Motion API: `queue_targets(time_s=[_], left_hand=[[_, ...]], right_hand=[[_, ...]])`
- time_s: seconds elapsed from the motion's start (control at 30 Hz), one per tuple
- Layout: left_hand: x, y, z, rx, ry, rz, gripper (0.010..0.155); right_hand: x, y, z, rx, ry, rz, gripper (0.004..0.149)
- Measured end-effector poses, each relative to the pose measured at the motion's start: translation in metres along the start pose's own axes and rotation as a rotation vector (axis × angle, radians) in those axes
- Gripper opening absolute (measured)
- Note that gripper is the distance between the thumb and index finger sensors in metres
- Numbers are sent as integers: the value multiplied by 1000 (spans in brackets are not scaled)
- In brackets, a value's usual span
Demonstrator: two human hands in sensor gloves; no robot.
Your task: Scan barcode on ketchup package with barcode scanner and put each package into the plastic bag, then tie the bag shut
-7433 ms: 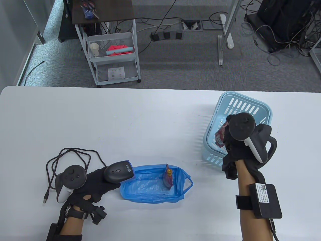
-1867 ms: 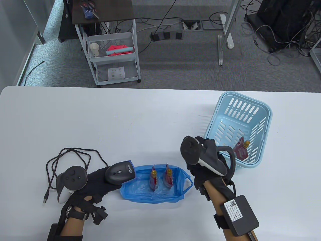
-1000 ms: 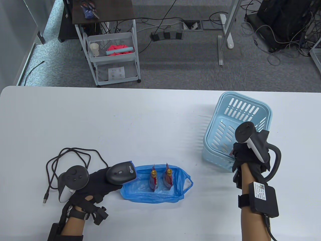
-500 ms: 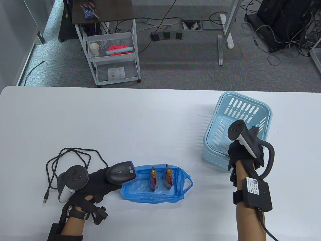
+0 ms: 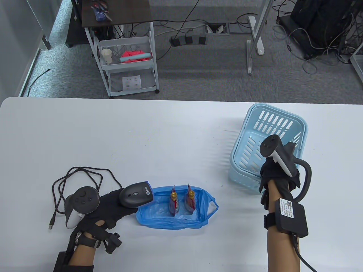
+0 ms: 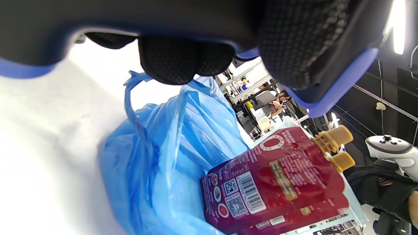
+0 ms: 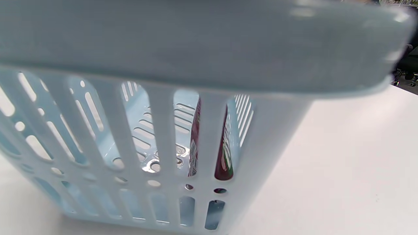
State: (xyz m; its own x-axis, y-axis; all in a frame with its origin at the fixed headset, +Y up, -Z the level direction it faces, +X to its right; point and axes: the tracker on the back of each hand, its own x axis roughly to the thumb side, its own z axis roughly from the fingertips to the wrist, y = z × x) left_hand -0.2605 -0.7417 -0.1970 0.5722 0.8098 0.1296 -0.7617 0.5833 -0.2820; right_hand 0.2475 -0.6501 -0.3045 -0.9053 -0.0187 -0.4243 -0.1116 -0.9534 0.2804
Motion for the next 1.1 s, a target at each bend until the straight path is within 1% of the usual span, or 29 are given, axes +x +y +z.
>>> queue_targets(time_s=[0.37,0.5,0.83,1.1], left_hand=[[-1,1,0,4,2,8,53],[-2,1,1,5,5,10,53],[-2,2,1,6,3,13,53],[-3,2,1,7,5,16,53]], right_hand=[[-5,-4,2,-57,-19,-68,44],[-7,-11,6,-66,-43,-133,44],[-3,-40,32,-181,-127,-201,43],[0,-66,59,-298,-203,-244,43]])
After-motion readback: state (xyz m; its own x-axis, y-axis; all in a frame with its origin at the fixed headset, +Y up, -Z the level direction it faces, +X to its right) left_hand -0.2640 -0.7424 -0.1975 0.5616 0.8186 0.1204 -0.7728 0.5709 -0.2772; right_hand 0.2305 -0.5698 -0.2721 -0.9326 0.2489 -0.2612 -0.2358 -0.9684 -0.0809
